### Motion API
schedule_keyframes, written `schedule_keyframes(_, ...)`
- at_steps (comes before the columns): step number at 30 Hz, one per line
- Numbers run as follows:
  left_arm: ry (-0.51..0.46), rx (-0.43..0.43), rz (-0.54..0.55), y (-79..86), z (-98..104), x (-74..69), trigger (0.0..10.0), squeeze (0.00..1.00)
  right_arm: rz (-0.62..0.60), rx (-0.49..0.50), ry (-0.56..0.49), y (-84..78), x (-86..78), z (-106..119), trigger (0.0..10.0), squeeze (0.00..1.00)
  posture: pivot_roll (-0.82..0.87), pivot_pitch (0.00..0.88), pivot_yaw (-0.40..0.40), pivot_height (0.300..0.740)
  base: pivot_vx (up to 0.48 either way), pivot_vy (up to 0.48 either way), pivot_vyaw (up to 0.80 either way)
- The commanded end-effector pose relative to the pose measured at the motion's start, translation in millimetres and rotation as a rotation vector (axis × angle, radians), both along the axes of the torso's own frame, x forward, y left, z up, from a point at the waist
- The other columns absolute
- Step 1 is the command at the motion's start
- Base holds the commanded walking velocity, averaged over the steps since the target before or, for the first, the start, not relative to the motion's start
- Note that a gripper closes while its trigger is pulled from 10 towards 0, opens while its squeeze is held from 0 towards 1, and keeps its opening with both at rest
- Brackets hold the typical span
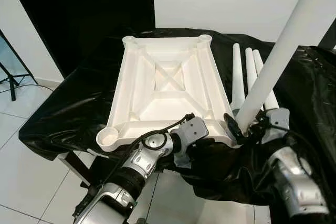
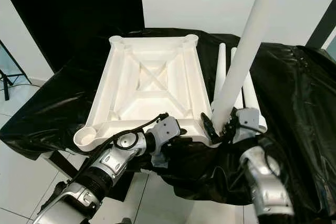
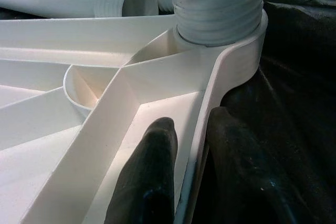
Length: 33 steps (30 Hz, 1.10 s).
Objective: Building children table
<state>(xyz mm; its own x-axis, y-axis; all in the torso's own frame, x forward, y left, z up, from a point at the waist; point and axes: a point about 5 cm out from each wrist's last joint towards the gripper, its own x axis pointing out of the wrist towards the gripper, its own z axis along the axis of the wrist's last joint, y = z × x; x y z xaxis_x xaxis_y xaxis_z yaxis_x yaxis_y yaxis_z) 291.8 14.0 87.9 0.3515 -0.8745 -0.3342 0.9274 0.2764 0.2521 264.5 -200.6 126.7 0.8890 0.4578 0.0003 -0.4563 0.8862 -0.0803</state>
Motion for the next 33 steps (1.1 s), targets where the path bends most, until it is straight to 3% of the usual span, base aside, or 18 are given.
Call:
schedule_keyframes(1,0.121,0.102,-0.006,11.6,-31,-10.5,10.0,0.0,0.093,0.053,0.078,5.0,-2.2,-5,6.2,0.0,0.19,0.0,-0.013,0.74,0.0,0.0,0.0)
schedule_keyframes(3,0.121,0.102,-0.006,11.6,-31,-10.5,10.0,0.0,0.093,0.053,0.078,5.0,-2.2,-5,6.2,0.0,0.19,0.0,-0.013,0.74,0.0,0.0,0.0)
schedule_keyframes(4,0.121,0.102,-0.007,11.5,-31,-10.6,10.0,0.0,0.134,0.061,0.096,5.3,-3.4,-5,0.0,0.0,0.19,0.0,-0.014,0.74,0.0,0.0,0.0)
schedule_keyframes(9,0.119,0.1,-0.006,10.8,-30,-10.0,10.0,0.0,0.235,0.054,0.146,4.0,-8.9,-8,0.0,0.0,0.19,0.0,-0.016,0.74,0.0,0.0,0.0)
schedule_keyframes(20,0.122,0.103,-0.008,11.7,-31,-10.7,10.0,0.0,0.235,0.065,0.166,3.9,-9.9,-12,0.0,0.0,0.19,0.0,-0.014,0.74,0.0,0.0,0.0)
schedule_keyframes(21,0.121,0.104,-0.01,11.6,-31,-10.7,10.0,0.0,0.11,0.087,0.126,6.9,-11.9,-17,0.0,0.0,0.19,0.0,-0.009,0.74,0.0,0.0,0.0)
schedule_keyframes(23,0.121,0.104,-0.01,11.6,-31,-10.7,10.0,0.0,0.11,0.087,0.126,6.9,-11.9,-17,0.0,0.0,0.19,0.0,-0.009,0.74,0.0,0.0,0.0)
schedule_keyframes(25,0.12,0.106,-0.013,11.6,-31,-10.8,10.0,0.0,-0.263,0.131,0.016,5.8,-18.7,-23,0.0,0.0,0.2,0.0,-0.009,0.74,0.0,0.0,0.0)
schedule_keyframes(27,0.12,0.106,-0.013,11.6,-31,-10.8,10.0,0.0,-0.263,0.131,0.016,5.8,-18.7,-23,0.0,0.0,0.2,0.0,-0.009,0.74,0.0,0.0,0.0)
schedule_keyframes(29,0.121,0.108,-0.013,12.8,-31,-11.2,10.0,0.0,-0.49,0.148,-0.007,3.0,-24.5,-27,0.0,0.0,0.2,0.0,-0.007,0.74,0.0,0.0,0.0)
schedule_keyframes(33,0.121,0.109,-0.012,13.5,-31,-11.2,10.0,0.0,-0.526,0.149,-0.007,2.6,-25.2,-28,0.0,0.0,0.2,0.0,-0.007,0.74,0.0,0.0,0.0)
